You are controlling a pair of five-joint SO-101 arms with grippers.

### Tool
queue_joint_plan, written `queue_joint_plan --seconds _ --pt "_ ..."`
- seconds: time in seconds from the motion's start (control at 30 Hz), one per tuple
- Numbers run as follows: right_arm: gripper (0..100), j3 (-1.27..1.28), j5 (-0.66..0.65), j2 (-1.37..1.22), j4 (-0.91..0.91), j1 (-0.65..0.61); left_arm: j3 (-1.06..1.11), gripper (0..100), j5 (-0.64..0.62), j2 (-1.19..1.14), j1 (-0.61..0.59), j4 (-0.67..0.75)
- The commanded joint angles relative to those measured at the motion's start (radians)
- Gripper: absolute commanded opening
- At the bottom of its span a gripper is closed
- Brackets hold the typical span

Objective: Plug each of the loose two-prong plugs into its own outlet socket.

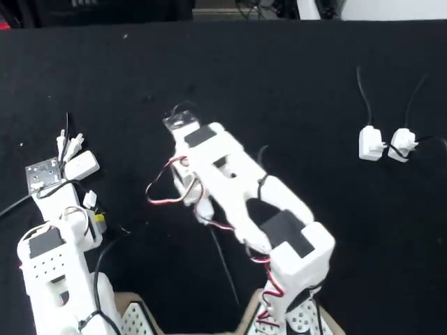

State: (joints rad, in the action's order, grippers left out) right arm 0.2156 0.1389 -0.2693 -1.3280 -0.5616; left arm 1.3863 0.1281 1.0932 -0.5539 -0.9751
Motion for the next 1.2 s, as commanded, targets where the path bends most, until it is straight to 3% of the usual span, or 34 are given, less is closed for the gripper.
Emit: queue_joint_plan --seconds 0.0,0.2,0.37,0.43,0.57,0.77,0.87,1.07,1.13,1.17 --pt "1.1 0.024 -0.031 0.131 -0.002 0.081 -0.053 24 -0.008 0.014 -0.007 0.006" --pt "1.1 0.173 -0.074 0.329 0.114 0.158 -0.053 24 -0.008 0.014 -0.007 0.006" --pt "1.7 0.246 -0.101 0.297 0.341 0.193 -0.053 24 -0.008 0.014 -0.007 0.006" --pt "6.3 0.240 -0.100 0.255 0.373 0.193 -0.053 24 -0.008 0.014 -0.007 0.006" --pt "19.0 0.168 -0.097 0.220 0.325 0.190 -0.053 24 -0.008 0.014 -0.008 0.006" --pt "20.0 -0.056 -0.169 0.272 0.066 0.199 -0.053 24 -0.008 0.014 -0.008 0.006" --pt "20.1 -0.114 -0.405 0.277 -0.026 0.196 -0.053 24 -0.008 0.014 -0.008 0.008" --pt "20.1 0.004 -1.373 0.275 -0.018 0.276 -0.048 24 -0.008 0.014 -0.008 0.026" --pt "20.1 0.061 -1.606 0.275 0.066 0.313 -0.048 24 -0.008 0.014 -0.008 0.026" --pt "20.1 0.084 -1.663 0.275 0.112 0.321 -0.048 24 -0.008 0.014 -0.008 0.026"
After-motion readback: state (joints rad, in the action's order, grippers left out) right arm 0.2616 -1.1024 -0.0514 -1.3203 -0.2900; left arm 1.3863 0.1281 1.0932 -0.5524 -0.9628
